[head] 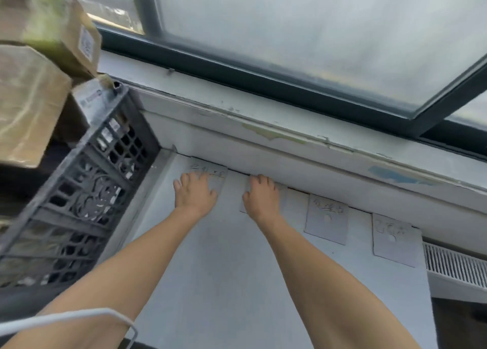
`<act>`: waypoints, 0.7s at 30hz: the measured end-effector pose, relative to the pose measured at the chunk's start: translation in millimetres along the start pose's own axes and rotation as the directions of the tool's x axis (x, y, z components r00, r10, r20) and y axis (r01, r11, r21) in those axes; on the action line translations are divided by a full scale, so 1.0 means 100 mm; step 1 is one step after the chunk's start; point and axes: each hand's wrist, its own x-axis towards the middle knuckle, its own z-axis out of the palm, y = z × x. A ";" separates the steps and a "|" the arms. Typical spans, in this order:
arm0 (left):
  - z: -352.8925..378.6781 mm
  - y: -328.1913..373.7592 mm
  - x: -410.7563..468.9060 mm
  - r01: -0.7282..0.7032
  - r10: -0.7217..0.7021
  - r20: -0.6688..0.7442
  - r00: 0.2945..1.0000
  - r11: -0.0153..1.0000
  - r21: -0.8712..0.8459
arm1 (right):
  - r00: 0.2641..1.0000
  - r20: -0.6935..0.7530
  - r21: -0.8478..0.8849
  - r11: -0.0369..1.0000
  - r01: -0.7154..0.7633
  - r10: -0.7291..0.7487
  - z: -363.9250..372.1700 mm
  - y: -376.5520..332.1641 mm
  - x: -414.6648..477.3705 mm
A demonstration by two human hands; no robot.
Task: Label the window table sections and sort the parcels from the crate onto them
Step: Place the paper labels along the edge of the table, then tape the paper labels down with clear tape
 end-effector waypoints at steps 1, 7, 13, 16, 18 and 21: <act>-0.04 -0.15 0.00 0.016 -0.016 -0.009 1.000 1.000 -0.005 | 1.000 -0.001 -0.002 1.000 0.022 -0.022 0.02 -0.19 0.01; -0.18 -0.96 -0.05 0.107 -0.106 0.010 0.994 0.994 -0.030 | 0.986 0.007 -0.035 0.986 0.164 -0.164 0.21 -1.17 0.05; -0.09 -1.58 -0.22 0.208 -0.196 0.077 0.978 0.958 -0.199 | 0.968 0.061 -0.077 0.966 0.248 -0.243 0.45 -1.90 0.07; 0.06 -1.77 -0.33 0.254 -0.236 0.099 0.967 0.931 -0.262 | 0.973 0.095 -0.012 0.977 0.213 -0.211 0.56 -2.16 0.13; 0.18 -1.88 -0.40 0.288 -0.262 0.126 0.957 0.912 -0.292 | 0.984 0.096 0.084 0.986 0.143 -0.151 0.63 -2.30 0.21; 0.40 -2.01 -0.50 0.385 -0.335 0.193 0.922 0.843 -0.376 | 0.995 0.079 0.156 0.986 0.054 -0.067 0.78 -2.49 0.31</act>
